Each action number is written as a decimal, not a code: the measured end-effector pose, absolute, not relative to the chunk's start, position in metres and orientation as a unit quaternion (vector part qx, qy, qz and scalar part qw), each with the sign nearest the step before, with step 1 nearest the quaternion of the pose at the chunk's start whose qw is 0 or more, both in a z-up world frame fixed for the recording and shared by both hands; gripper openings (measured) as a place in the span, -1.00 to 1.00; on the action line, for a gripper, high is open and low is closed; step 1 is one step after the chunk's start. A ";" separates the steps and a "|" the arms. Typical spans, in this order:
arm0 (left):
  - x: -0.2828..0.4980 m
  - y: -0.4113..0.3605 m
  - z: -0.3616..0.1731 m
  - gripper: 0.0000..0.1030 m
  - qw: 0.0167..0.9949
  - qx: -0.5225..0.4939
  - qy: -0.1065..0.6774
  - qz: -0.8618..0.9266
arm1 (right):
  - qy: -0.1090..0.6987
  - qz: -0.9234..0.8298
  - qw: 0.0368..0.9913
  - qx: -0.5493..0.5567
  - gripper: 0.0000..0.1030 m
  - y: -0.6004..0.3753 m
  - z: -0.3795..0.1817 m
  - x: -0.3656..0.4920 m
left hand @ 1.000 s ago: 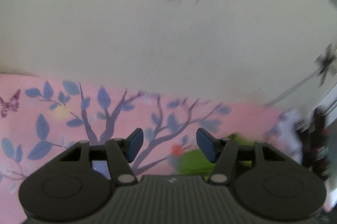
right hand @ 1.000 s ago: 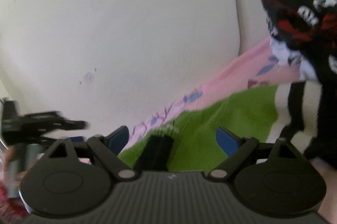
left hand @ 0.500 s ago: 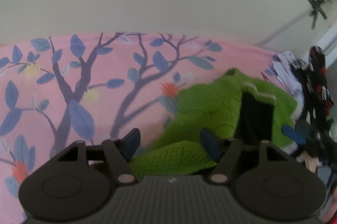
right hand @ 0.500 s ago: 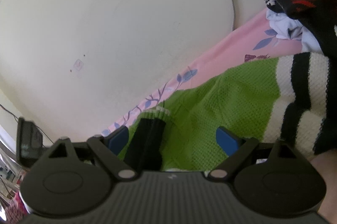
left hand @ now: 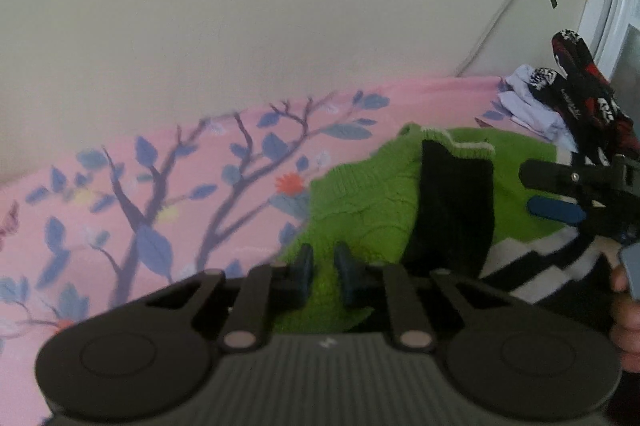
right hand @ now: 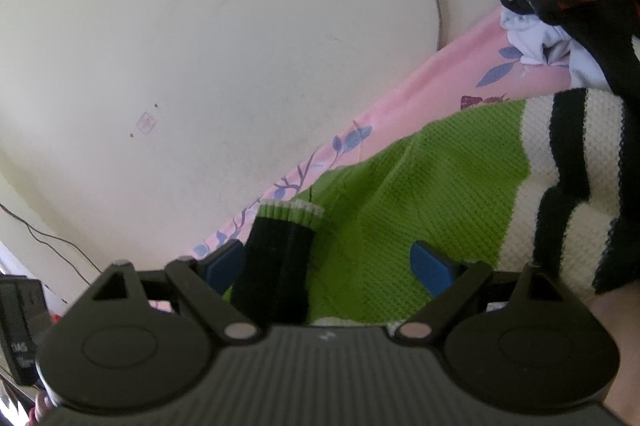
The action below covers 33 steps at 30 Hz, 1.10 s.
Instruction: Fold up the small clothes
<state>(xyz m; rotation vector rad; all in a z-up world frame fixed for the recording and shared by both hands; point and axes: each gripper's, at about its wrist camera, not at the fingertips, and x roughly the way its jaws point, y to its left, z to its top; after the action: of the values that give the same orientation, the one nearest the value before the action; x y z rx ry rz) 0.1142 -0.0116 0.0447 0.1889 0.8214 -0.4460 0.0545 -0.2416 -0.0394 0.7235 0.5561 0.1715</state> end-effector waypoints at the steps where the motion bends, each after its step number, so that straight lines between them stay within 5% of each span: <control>1: 0.113 -0.011 0.050 -0.80 0.897 0.097 0.380 -0.205 | 0.268 0.082 0.894 0.349 0.66 -0.241 -0.040 0.054; 9: 0.142 0.004 0.072 -0.94 0.941 0.090 0.317 -0.082 | 0.269 0.082 0.894 0.348 0.66 -0.242 -0.039 0.054; 12: 0.155 0.010 0.062 -0.63 0.926 0.061 0.361 -0.097 | 0.269 0.082 0.895 0.347 0.66 -0.242 -0.039 0.054; 14: 0.165 0.014 0.053 -0.17 0.916 0.066 0.386 -0.084 | 0.269 0.083 0.895 0.347 0.66 -0.242 -0.039 0.054; 15: 0.171 0.020 0.048 0.29 0.908 0.049 0.408 -0.085 | 0.269 0.083 0.895 0.347 0.66 -0.242 -0.039 0.054; 16: 0.176 0.028 0.045 0.46 0.898 0.020 0.430 -0.096 | 0.269 0.083 0.894 0.348 0.66 -0.243 -0.039 0.054; 18: 0.178 0.042 0.037 0.52 0.871 -0.049 0.471 -0.134 | 0.269 0.083 0.894 0.348 0.66 -0.243 -0.039 0.054; 20: 0.175 0.051 0.029 0.47 0.843 -0.104 0.498 -0.175 | 0.270 0.083 0.894 0.348 0.66 -0.242 -0.039 0.054; 23: 0.157 0.036 0.023 0.08 0.849 -0.068 0.492 -0.181 | 0.270 0.083 0.894 0.348 0.66 -0.242 -0.039 0.054; 25: 0.139 0.024 0.028 -0.43 0.872 -0.029 0.455 -0.179 | 0.271 0.084 0.893 0.349 0.66 -0.242 -0.039 0.054; 27: 0.127 0.016 0.037 -0.73 0.888 -0.011 0.423 -0.180 | 0.271 0.084 0.893 0.350 0.66 -0.243 -0.039 0.055; 33: 0.107 0.004 0.076 -0.77 0.949 0.057 0.286 -0.119 | 0.271 0.084 0.892 0.352 0.66 -0.244 -0.039 0.055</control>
<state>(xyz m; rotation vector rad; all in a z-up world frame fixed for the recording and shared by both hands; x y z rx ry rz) 0.1068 0.0037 0.0758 0.1159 0.5827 -0.2415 0.0546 -0.2440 -0.0388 0.7314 0.5626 0.1737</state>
